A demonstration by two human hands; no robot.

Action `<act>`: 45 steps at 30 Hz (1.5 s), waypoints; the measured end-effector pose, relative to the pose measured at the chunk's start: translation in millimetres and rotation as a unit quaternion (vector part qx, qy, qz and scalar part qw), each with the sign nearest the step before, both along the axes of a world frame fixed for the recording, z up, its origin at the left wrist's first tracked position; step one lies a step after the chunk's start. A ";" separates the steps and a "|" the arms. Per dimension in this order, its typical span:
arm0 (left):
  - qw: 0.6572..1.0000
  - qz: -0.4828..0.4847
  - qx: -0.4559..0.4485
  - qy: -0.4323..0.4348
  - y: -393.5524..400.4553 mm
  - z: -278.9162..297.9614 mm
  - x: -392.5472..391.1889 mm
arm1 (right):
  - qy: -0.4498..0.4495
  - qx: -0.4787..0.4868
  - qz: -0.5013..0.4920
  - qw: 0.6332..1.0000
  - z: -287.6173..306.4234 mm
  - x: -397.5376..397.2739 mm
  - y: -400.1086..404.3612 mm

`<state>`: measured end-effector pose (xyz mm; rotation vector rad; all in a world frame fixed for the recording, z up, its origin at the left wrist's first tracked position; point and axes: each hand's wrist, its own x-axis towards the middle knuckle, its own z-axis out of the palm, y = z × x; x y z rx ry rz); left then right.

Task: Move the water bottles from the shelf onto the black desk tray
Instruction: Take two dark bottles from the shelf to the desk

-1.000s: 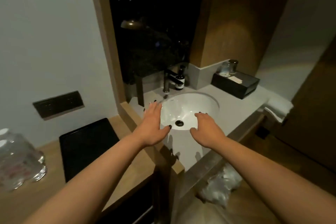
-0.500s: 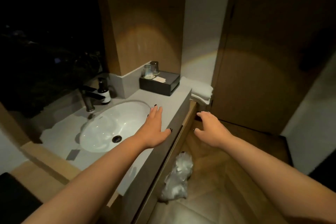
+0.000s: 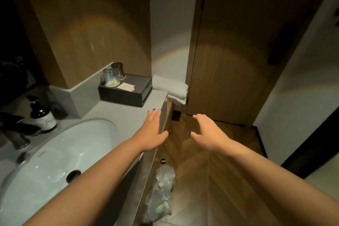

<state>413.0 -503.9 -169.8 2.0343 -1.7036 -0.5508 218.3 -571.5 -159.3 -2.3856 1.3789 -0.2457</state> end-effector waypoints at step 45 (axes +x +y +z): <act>0.962 0.214 0.052 0.161 -581.5 -94.5 6.1 | 0.021 0.145 0.139 0.979 -77.5 32.5 -611.4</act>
